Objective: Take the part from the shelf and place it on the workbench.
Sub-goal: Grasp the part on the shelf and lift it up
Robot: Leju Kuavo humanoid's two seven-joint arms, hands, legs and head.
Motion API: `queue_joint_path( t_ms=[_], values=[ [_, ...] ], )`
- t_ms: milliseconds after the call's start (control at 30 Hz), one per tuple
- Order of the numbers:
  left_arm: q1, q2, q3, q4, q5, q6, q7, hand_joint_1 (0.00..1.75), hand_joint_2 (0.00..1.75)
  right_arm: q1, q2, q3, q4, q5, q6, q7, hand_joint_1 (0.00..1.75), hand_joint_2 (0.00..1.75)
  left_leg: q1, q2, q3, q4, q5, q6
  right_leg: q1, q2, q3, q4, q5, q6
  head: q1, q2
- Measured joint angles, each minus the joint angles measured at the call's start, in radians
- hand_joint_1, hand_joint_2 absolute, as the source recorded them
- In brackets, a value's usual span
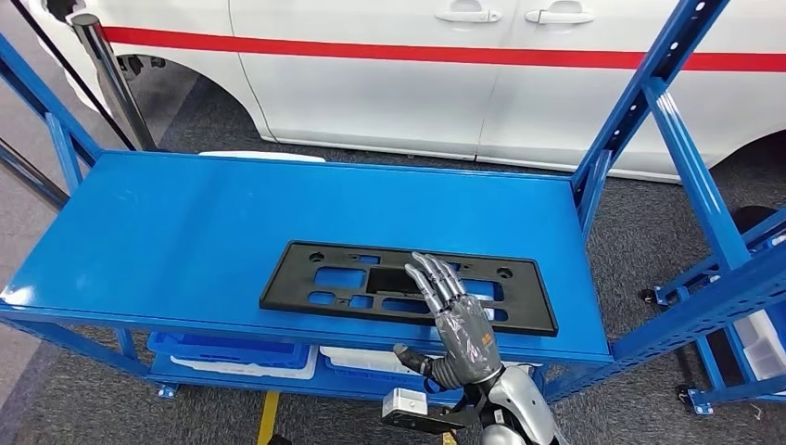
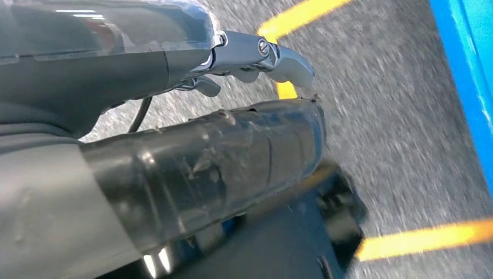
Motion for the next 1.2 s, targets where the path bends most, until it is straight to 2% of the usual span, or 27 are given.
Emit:
queue_joint_path(
  t_ms=[67,133,167,200,233,267,300,333,367,433,500,533,600,667,700,733,767,800,867,900,1000,1033,1100,1167,1200],
  values=[
    [-0.002,0.000,-0.001,0.000,0.000,0.012,0.005,0.00,0.00,-0.001,0.000,-0.001,-0.004,0.000,-0.001,0.000,0.00,1.75,0.005,0.001,0.016,-0.012,-0.003,0.011,-0.002,-0.002,-0.025,0.059,-0.033,0.010,0.001,0.000],
    [-0.006,-0.001,-0.002,0.000,0.000,0.019,0.009,0.00,0.00,0.000,0.000,-0.002,-0.005,0.000,-0.002,0.001,0.00,1.75,0.006,0.001,0.024,-0.015,-0.010,0.018,-0.006,-0.003,-0.099,0.188,-0.081,0.019,0.002,0.000],
    [-0.008,-0.001,-0.002,0.000,0.000,0.021,0.011,0.00,0.00,0.003,-0.001,-0.002,-0.005,0.000,-0.002,0.001,0.00,1.75,0.006,0.001,0.027,-0.014,-0.014,0.020,-0.008,-0.003,-0.139,0.246,-0.094,0.022,0.002,0.000],
    [-0.008,-0.001,-0.002,0.000,0.000,0.022,0.012,0.00,0.00,0.005,-0.001,-0.002,-0.005,0.000,-0.002,0.002,0.00,1.75,0.006,0.001,0.031,-0.014,-0.018,0.019,-0.010,-0.004,-0.168,0.275,-0.087,0.025,0.002,0.000],
    [-0.008,-0.001,-0.003,0.000,0.000,0.022,0.013,0.00,0.00,0.007,-0.002,-0.002,-0.005,0.000,-0.002,0.003,0.00,1.75,0.006,0.000,0.036,-0.014,-0.021,0.018,-0.012,-0.004,-0.178,0.267,-0.059,0.026,0.002,0.000],
    [-0.007,-0.002,-0.003,0.000,0.000,0.023,0.015,0.00,0.00,0.008,-0.002,-0.002,-0.005,0.003,-0.002,0.005,0.00,1.75,0.006,0.000,0.043,-0.014,-0.026,0.017,-0.013,-0.005,-0.167,0.221,-0.013,0.026,0.002,0.000],
    [-0.006,-0.002,-0.003,0.000,0.000,0.024,0.016,0.00,0.00,0.008,-0.003,-0.002,-0.005,0.008,-0.002,0.008,0.00,1.75,0.006,0.000,0.050,-0.014,-0.031,0.014,-0.013,-0.005,-0.144,0.153,0.037,0.024,0.002,0.000],
    [-0.006,-0.003,-0.004,0.000,0.000,0.024,0.017,0.00,0.00,0.007,-0.004,-0.002,-0.005,0.018,-0.002,0.013,0.00,1.75,0.004,-0.001,0.055,-0.013,-0.035,0.011,-0.011,-0.005,-0.120,0.090,0.070,0.020,0.002,0.000],
    [-0.007,-0.004,-0.004,0.000,0.000,0.025,0.018,0.00,0.00,0.007,-0.005,-0.003,-0.005,0.028,-0.003,0.019,0.00,1.75,0.003,-0.002,0.056,-0.012,-0.038,0.006,-0.009,-0.005,-0.101,0.041,0.087,0.015,0.002,0.000],
    [-0.009,-0.005,-0.005,0.000,0.000,0.026,0.019,0.00,0.00,0.008,-0.008,-0.003,-0.005,0.044,-0.004,0.028,0.00,1.75,0.001,-0.003,0.054,-0.012,-0.039,-0.004,-0.002,-0.003,-0.089,0.010,0.084,0.004,0.002,0.000],
    [-0.009,-0.005,-0.005,0.000,0.000,0.025,0.020,0.00,0.00,0.009,-0.011,-0.004,-0.005,0.049,0.005,0.034,0.00,1.75,0.001,-0.002,0.053,-0.011,-0.043,-0.014,-0.006,-0.002,-0.086,0.002,0.085,-0.006,0.001,0.000],
    [-0.010,-0.005,-0.005,0.000,0.000,0.025,0.020,0.00,0.00,0.009,-0.013,-0.004,-0.005,0.050,0.014,0.037,0.00,1.75,0.002,-0.002,0.050,0.002,-0.054,-0.019,-0.008,-0.002,-0.083,-0.003,0.086,-0.012,0.000,0.000],
    [-0.009,-0.004,-0.005,0.000,0.000,0.026,0.022,0.00,0.00,0.007,-0.017,-0.004,-0.005,0.048,0.041,0.042,0.00,1.75,0.005,-0.001,0.009,0.093,-0.109,-0.026,-0.011,-0.006,-0.078,-0.009,0.088,-0.022,-0.001,0.000],
    [-0.007,-0.004,-0.005,0.000,0.000,0.027,0.026,0.00,0.00,0.006,-0.026,-0.004,-0.002,0.038,0.082,0.047,0.00,1.75,0.006,-0.001,-0.055,0.229,-0.165,-0.031,-0.009,-0.010,-0.077,-0.010,0.087,-0.027,-0.001,0.000],
    [-0.006,-0.004,-0.005,0.000,0.000,0.027,0.027,0.00,0.00,0.006,-0.031,-0.004,0.001,0.031,0.104,0.049,0.00,1.75,0.007,-0.001,-0.074,0.266,-0.171,-0.032,-0.008,-0.011,-0.077,-0.009,0.086,-0.027,-0.001,0.000],
    [-0.005,-0.004,-0.005,0.000,-0.001,0.027,0.029,0.00,0.00,0.005,-0.038,-0.004,0.003,0.022,0.127,0.050,0.00,1.75,0.007,-0.001,-0.075,0.268,-0.159,-0.033,-0.007,-0.010,-0.076,-0.009,0.086,-0.027,-0.001,0.000],
    [-0.004,-0.004,-0.005,0.000,-0.001,0.027,0.029,0.00,0.00,0.003,-0.044,-0.004,0.005,0.012,0.149,0.050,0.00,1.75,0.007,-0.001,-0.055,0.225,-0.128,-0.031,-0.007,-0.010,-0.074,-0.009,0.086,-0.027,-0.001,0.000],
    [-0.004,-0.004,-0.005,0.000,-0.001,0.026,0.030,0.00,0.00,0.000,-0.051,-0.004,0.006,0.002,0.171,0.050,0.00,1.75,0.007,-0.001,-0.021,0.155,-0.090,-0.028,-0.007,-0.009,-0.072,-0.008,0.085,-0.026,-0.001,0.000],
    [-0.007,-0.003,-0.005,0.000,-0.001,0.025,0.029,0.00,0.00,-0.009,-0.066,-0.004,0.008,-0.015,0.211,0.049,0.00,1.75,0.005,-0.001,0.041,0.026,-0.042,-0.020,-0.004,-0.008,-0.071,-0.005,0.083,-0.019,-0.001,0.000],
    [-0.008,-0.003,-0.006,0.000,-0.001,0.024,0.028,0.00,0.00,-0.014,-0.074,-0.004,0.010,-0.020,0.228,0.049,0.00,1.75,0.003,-0.002,0.055,-0.006,-0.036,-0.016,-0.003,-0.008,-0.072,-0.004,0.082,-0.015,-0.001,0.000],
    [-0.009,-0.003,-0.007,0.000,-0.001,0.023,0.027,0.00,0.00,-0.031,-0.099,-0.003,0.016,-0.028,0.270,0.050,0.00,1.75,0.003,-0.003,0.059,-0.021,-0.034,-0.004,-0.003,-0.008,-0.074,-0.003,0.082,0.001,-0.001,0.000],
    [-0.009,-0.003,-0.008,0.000,-0.001,0.023,0.027,0.00,0.00,-0.036,-0.109,-0.002,0.017,-0.031,0.279,0.051,0.00,1.75,0.004,-0.002,0.061,-0.025,-0.031,0.002,-0.004,-0.008,-0.078,0.008,0.073,0.006,0.000,0.000],
    [-0.010,-0.003,-0.008,0.000,0.000,0.024,0.027,0.00,0.00,-0.047,-0.129,-0.002,0.022,-0.036,0.291,0.054,0.00,1.75,0.008,0.000,0.063,-0.033,-0.025,0.012,-0.008,-0.008,-0.114,0.086,0.024,0.016,0.001,0.000],
    [-0.009,-0.003,-0.009,0.000,0.001,0.026,0.027,0.00,0.00,-0.053,-0.143,-0.002,0.027,-0.038,0.295,0.060,0.00,1.75,0.008,0.001,0.062,-0.033,-0.025,0.015,-0.010,-0.008,-0.175,0.213,-0.034,0.024,0.001,0.000],
    [-0.009,-0.003,-0.010,0.000,0.001,0.027,0.028,0.00,0.00,-0.053,-0.149,-0.002,0.030,-0.036,0.294,0.065,0.00,1.75,0.008,0.001,0.061,-0.032,-0.026,0.016,-0.011,-0.008,-0.197,0.257,-0.045,0.027,0.001,0.000]
  ],
)
